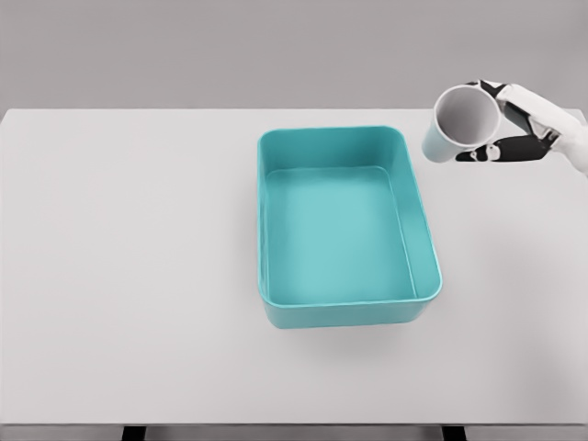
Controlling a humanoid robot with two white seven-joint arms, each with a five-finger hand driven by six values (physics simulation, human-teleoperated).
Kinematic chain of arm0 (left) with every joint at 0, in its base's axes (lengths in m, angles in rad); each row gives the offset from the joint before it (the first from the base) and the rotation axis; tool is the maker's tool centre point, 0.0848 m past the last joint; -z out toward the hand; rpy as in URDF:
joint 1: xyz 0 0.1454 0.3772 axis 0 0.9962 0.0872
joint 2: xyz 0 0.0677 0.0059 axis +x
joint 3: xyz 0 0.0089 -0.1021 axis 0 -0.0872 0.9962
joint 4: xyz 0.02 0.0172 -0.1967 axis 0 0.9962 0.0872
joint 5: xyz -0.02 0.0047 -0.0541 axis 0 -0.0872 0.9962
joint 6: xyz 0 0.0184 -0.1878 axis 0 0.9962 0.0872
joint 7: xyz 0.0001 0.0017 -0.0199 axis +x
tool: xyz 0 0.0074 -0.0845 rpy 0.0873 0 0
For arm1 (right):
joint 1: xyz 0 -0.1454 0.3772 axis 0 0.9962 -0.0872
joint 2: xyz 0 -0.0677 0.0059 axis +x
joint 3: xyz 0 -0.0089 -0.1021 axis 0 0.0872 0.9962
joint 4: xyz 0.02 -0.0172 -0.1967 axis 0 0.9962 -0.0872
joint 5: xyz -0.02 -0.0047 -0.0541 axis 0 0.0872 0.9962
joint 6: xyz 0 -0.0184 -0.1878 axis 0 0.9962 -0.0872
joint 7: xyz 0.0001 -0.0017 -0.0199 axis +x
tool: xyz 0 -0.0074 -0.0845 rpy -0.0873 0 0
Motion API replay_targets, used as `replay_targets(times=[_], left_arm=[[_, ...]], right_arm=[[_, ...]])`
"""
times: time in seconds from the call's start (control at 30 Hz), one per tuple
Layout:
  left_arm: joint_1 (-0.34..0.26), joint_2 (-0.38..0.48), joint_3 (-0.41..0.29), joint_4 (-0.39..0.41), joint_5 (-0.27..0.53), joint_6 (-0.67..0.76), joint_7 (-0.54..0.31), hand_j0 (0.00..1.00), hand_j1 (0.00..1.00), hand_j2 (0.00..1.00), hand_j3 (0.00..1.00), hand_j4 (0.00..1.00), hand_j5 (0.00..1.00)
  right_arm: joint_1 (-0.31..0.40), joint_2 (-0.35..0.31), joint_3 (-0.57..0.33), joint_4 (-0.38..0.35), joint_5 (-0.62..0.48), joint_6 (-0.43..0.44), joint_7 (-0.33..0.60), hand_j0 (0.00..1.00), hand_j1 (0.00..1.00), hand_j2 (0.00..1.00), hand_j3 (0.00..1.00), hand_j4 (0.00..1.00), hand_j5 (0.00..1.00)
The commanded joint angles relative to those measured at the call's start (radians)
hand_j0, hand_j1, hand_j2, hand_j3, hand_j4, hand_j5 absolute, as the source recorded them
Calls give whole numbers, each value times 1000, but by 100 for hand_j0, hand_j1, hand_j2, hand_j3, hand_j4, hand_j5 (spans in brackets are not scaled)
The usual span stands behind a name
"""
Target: Put the paper cup into the basket with your right arm
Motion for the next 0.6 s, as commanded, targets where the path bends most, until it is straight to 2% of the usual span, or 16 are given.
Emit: replay_targets(times=[0.0,0.3,0.43,0.57], left_arm=[[0,0,0,0,1,0,0,100,100,100,100,100,100],[0,0,0,0,1,0,0,100,100,100,100,100,100],[0,0,0,0,1,0,0,100,100,100,100,100,100],[0,0,0,0,1,0,0,100,100,100,100,100,100]], right_arm=[[0,7,1,-16,-7,13,0,69,69,69,69,69,69],[-20,68,18,-29,-2,16,0,69,69,69,69,69,69],[-28,105,19,-48,13,43,0,69,69,69,69,69,69],[-54,119,68,-52,16,45,0,69,69,69,69,69,69]])
